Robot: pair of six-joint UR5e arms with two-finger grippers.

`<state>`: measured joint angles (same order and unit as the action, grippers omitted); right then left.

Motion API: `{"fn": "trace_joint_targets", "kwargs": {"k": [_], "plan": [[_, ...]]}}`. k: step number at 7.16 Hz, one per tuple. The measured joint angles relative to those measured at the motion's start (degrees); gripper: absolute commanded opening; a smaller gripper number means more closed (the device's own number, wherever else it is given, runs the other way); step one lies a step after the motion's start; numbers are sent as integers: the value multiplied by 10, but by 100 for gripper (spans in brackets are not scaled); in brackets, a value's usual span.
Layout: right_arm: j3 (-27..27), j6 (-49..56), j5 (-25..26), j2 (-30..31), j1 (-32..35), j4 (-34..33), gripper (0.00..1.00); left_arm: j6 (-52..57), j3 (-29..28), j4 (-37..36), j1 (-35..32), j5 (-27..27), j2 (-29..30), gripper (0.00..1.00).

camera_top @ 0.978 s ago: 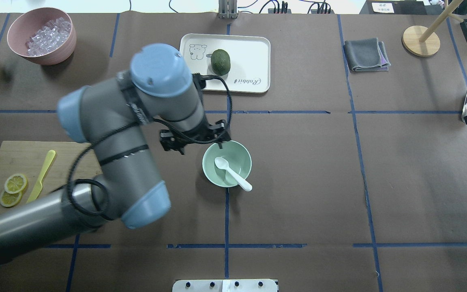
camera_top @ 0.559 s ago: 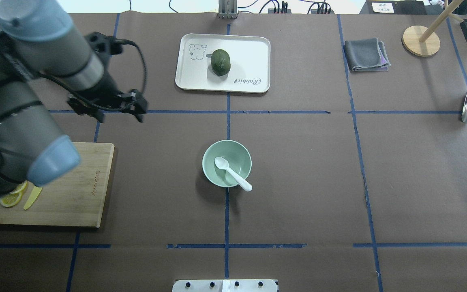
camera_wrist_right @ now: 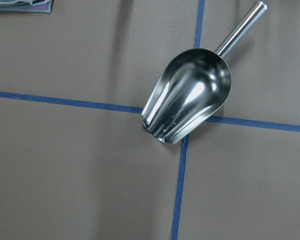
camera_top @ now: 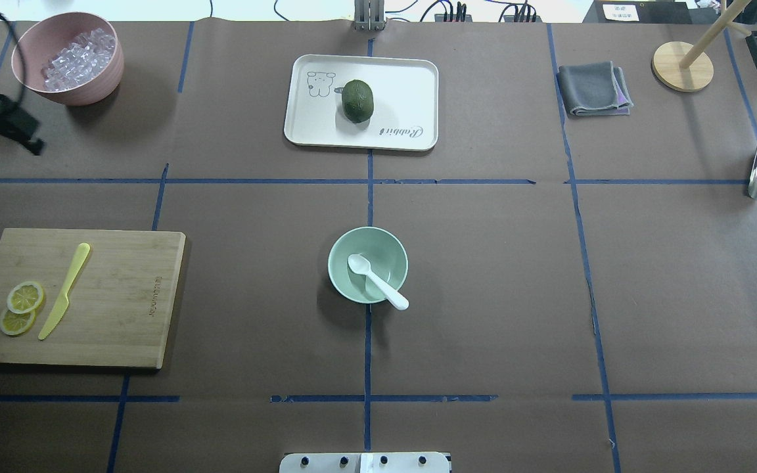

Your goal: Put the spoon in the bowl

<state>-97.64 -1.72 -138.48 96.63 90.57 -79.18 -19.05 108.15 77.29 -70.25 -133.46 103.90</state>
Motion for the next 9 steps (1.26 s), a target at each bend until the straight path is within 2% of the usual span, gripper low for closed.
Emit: {"fn": "trace_joint_targets", "kwargs": {"k": [3,5,7,9], "plan": [[-8,-1,15,-6,0,-56,100,246,-135,4,-119,-6,-42,100],[-8,-1,13,-9,0,-77,100,324,-205,26,-175,-10,-58,100],[-7,-2,9,-7,0,-79,100,335,-207,43,-206,-18,-80,100],[-8,-2,0,-5,0,-78,100,335,-178,46,-216,-20,-112,100]]}}
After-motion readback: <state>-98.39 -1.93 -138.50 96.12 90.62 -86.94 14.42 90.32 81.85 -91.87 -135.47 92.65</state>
